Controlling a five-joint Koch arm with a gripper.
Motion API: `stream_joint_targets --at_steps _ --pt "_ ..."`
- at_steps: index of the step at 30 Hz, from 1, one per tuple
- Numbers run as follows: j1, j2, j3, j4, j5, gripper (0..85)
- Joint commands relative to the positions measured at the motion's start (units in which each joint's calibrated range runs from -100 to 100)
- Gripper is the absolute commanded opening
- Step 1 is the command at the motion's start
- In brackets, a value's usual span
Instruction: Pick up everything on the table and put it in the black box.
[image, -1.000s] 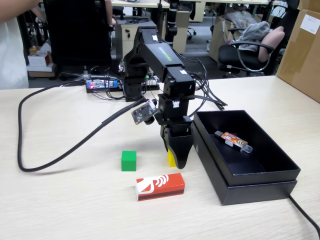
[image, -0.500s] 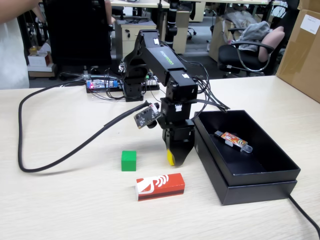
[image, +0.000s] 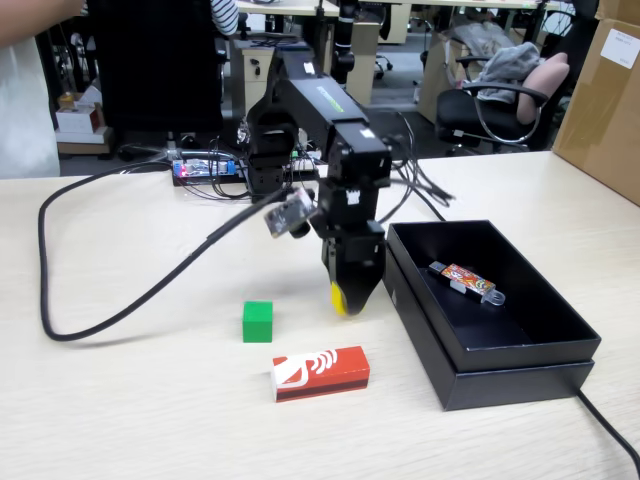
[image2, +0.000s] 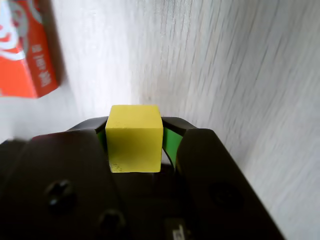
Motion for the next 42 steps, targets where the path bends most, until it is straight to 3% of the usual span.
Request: stream_joint_targets --at_steps 1,10,18,33,42 --pt "0.7 -13.4 1.9 -0.8 -0.6 0.9" --pt "7.6 -31.5 4.7 -1.3 -1.4 0.9" --pt "15.3 -29.6 9.8 -1.3 0.6 0.8" --pt "14.0 -10.8 17.5 -0.8 0.3 0.9" --pt "10.7 -2.1 15.5 2.2 0.0 0.9"
